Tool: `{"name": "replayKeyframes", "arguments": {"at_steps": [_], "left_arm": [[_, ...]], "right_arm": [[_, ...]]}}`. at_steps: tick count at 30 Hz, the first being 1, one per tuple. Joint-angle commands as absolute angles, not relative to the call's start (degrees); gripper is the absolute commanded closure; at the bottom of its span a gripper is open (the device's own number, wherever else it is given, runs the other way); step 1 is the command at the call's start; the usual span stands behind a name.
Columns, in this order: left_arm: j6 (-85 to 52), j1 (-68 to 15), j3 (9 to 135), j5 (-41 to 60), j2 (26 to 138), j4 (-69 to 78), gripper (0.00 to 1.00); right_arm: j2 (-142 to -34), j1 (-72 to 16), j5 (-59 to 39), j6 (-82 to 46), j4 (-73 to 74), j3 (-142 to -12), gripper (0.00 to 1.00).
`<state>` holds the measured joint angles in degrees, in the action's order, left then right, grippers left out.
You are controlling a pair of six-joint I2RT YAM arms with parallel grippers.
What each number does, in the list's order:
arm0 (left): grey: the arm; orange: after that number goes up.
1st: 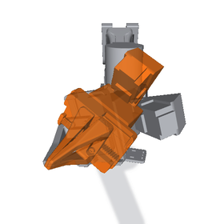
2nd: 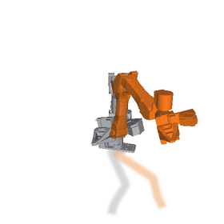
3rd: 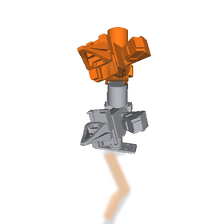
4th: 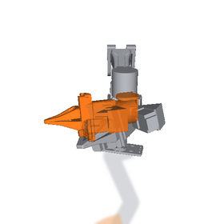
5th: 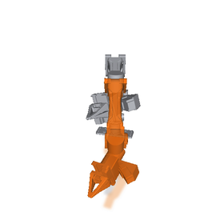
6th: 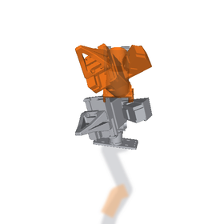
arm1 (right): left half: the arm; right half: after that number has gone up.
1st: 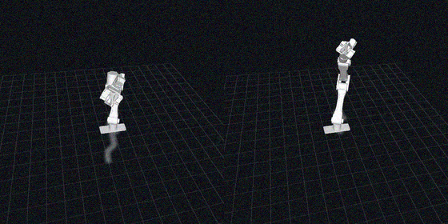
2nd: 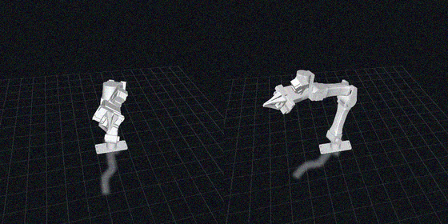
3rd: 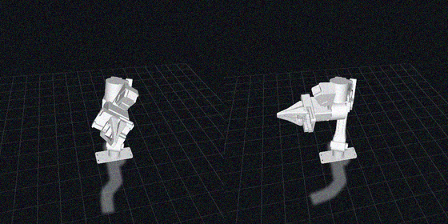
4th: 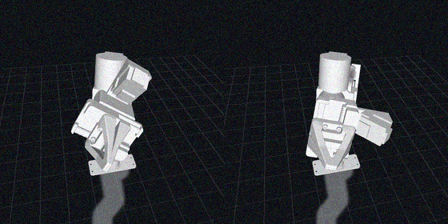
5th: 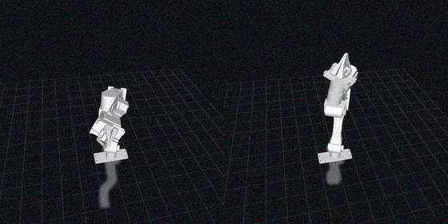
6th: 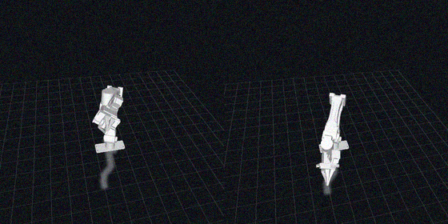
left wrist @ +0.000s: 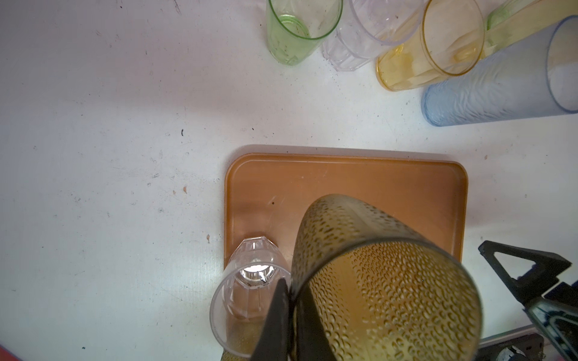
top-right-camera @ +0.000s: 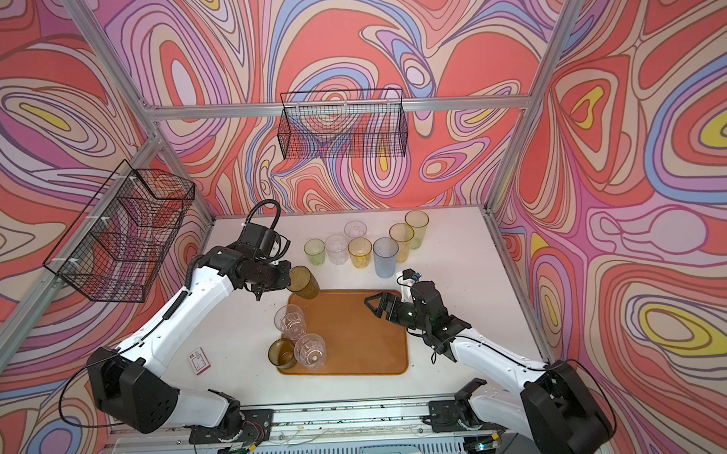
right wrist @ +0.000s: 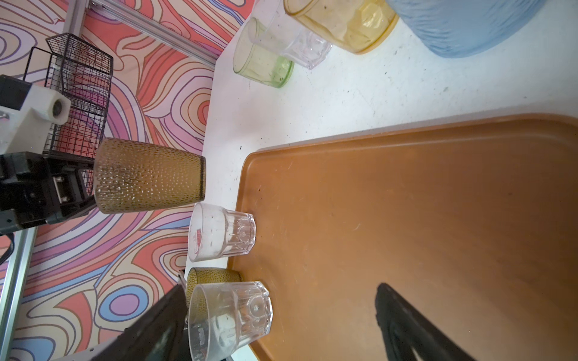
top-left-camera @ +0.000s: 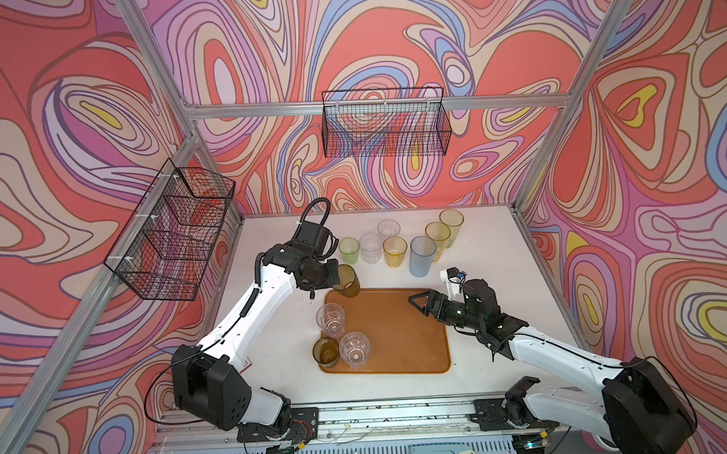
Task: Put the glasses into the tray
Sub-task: 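Carry the olive glass over the tray beside the clear glasses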
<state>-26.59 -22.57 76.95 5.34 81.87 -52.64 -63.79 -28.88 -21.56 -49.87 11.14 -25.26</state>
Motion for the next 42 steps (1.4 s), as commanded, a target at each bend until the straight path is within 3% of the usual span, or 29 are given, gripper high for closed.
{"name": "replayKeyframes", "arguments": {"at_steps": [1, 42], "left_arm": [[-26.9, -23.6, 75.5, 3.8, 80.1, -54.4, 1.0], [-30.9, -34.9, 71.9, -1.3, 81.3, -54.6, 1.0]], "right_arm": [[-62.5, -28.6, -21.1, -50.5, 12.0, -24.0, 0.03], [-62.8, -28.6, -21.5, -52.2, 14.0, -22.7, 0.03]]}}
